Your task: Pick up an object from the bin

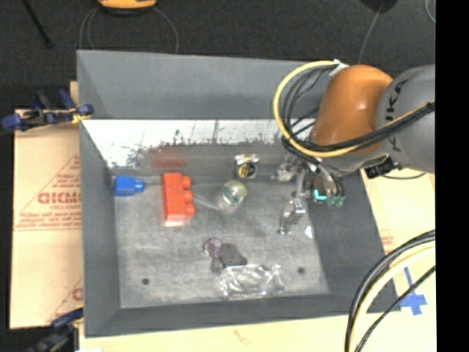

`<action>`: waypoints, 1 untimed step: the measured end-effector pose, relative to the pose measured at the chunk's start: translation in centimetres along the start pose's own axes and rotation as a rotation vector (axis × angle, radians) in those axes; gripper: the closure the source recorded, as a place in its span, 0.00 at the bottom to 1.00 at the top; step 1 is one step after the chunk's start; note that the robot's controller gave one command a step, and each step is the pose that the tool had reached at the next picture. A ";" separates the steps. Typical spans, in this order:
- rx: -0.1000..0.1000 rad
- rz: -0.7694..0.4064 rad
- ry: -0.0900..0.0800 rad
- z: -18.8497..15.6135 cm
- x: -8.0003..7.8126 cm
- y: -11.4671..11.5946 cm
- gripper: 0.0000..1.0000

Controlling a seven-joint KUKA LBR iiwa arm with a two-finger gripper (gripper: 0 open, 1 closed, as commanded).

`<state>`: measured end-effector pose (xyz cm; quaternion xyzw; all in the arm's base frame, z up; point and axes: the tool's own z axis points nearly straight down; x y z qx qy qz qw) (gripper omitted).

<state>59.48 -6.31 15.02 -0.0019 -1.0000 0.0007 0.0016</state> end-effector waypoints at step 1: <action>0.001 -0.344 -0.009 7.6 -5.1 3.1 0.00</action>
Offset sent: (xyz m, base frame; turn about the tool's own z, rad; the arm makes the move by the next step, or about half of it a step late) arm 0.0480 0.0329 -0.0802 -0.3461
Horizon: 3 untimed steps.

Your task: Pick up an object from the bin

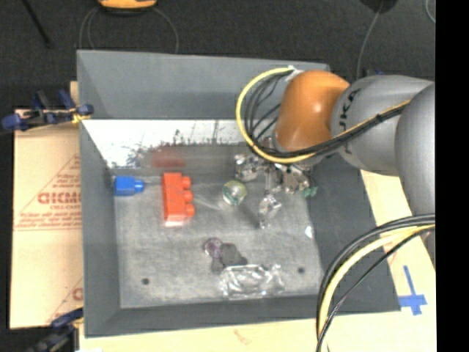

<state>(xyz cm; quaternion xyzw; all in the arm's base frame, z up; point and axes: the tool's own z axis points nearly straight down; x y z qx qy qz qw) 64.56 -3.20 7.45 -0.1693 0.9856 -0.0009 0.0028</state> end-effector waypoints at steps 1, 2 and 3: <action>-0.001 -0.489 -0.004 -2.8 -2.3 3.2 0.00; -0.001 -0.749 -0.003 -2.7 -3.3 7.1 0.00; 0.000 -1.045 -0.011 -0.1 -2.3 3.5 0.00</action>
Offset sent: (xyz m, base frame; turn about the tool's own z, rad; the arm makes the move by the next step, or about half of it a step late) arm 0.0087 0.0381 0.0255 -0.4904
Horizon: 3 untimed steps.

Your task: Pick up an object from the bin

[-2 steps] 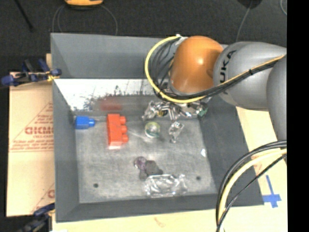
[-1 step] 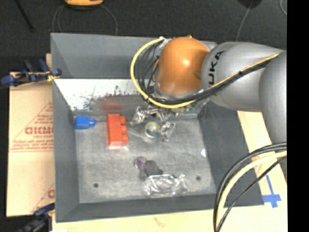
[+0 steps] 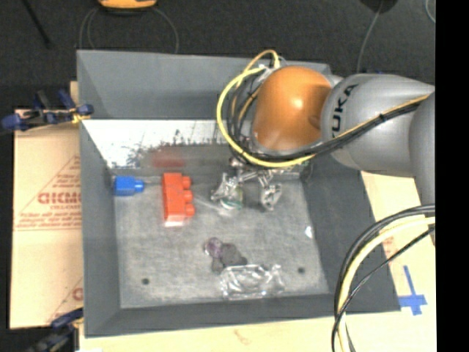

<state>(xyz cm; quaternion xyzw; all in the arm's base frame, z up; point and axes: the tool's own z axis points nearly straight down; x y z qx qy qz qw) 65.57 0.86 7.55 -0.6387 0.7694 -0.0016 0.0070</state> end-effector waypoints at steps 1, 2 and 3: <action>0.003 -0.105 0.007 0.0 -2.1 0.0 0.00; 0.003 -0.103 -0.002 -0.2 -2.5 0.0 1.00; 0.000 -0.095 0.006 -9.4 -2.6 -0.4 1.00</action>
Offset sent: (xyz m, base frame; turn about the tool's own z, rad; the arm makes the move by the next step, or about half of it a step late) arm -0.0006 0.0236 -0.0055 -0.1107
